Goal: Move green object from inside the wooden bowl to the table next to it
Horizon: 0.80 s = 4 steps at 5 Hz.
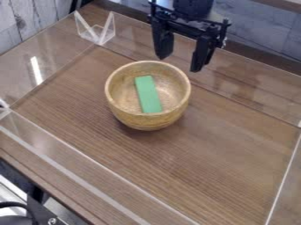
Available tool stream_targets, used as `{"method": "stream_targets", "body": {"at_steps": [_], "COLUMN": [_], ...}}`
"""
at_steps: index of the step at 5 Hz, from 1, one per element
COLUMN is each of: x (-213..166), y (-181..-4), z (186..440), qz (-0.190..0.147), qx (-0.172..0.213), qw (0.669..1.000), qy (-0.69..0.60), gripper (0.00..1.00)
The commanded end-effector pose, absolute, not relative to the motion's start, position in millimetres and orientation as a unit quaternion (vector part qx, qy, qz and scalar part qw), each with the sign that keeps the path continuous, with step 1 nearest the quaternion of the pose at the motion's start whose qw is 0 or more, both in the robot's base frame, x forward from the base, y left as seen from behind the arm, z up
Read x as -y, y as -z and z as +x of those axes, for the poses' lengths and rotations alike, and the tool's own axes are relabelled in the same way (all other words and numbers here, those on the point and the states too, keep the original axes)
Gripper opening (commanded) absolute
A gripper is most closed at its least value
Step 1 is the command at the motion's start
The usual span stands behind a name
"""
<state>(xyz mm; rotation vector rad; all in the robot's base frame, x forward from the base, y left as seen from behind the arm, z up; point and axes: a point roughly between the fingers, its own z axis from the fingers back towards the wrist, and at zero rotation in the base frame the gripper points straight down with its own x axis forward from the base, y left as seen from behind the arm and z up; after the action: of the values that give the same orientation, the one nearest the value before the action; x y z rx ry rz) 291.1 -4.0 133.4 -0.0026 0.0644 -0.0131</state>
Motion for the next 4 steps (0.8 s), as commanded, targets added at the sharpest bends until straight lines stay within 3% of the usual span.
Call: {"method": "stream_targets", "body": {"at_steps": [1,3,4], "x": [2.9,-36.9,-41.6], "y": [-126.8,-130.8,-121.2], "z": [291.3,285.4,278.3], "qz": [-0.003,-0.02,-0.036], "qx": [-0.043,-0.04,-0.037], "qw": [0.999,0.985,0.977], "qy": [-0.017,-0.166,-0.207], "gripper": [1.0,1.0,1.0]}}
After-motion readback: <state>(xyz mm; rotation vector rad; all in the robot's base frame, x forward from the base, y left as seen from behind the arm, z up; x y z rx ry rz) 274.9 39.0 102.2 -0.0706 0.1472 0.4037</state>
